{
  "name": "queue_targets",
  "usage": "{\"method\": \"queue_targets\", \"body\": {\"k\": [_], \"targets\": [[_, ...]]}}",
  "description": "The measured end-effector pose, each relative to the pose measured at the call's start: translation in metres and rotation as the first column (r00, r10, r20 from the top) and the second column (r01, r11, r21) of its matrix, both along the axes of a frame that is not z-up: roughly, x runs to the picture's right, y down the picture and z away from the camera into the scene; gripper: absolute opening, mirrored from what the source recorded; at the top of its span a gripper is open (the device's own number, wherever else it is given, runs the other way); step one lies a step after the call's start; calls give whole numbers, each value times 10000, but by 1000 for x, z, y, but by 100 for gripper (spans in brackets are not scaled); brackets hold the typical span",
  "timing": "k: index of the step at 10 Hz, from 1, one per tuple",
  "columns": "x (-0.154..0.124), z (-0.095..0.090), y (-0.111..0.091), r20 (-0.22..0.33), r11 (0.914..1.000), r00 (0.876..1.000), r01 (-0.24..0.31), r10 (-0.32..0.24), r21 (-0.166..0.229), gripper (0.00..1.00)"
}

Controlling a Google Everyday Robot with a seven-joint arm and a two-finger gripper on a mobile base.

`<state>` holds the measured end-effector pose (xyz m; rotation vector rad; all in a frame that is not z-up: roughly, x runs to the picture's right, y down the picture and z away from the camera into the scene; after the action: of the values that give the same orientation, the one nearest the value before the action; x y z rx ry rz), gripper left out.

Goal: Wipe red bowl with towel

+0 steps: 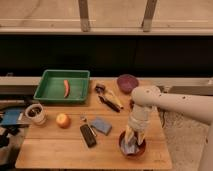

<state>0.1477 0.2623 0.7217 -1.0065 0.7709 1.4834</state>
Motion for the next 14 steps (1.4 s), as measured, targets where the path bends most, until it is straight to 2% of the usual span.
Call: {"method": "queue_targets", "body": {"k": [6,7,9,12,14], "targets": [[-8,20,17,-135,9980,9990,412,-419,-481,53],[-9,23,19,-132,9974,9988,473,-480,-546,48],[-10,24,23,-140,9967,9982,572,-580,-569,26],[-9,17,17,-146,9976,9980,618,-623,-324,1],[-8,9,11,-127,9982,9981,598,-599,-92,0]]}}
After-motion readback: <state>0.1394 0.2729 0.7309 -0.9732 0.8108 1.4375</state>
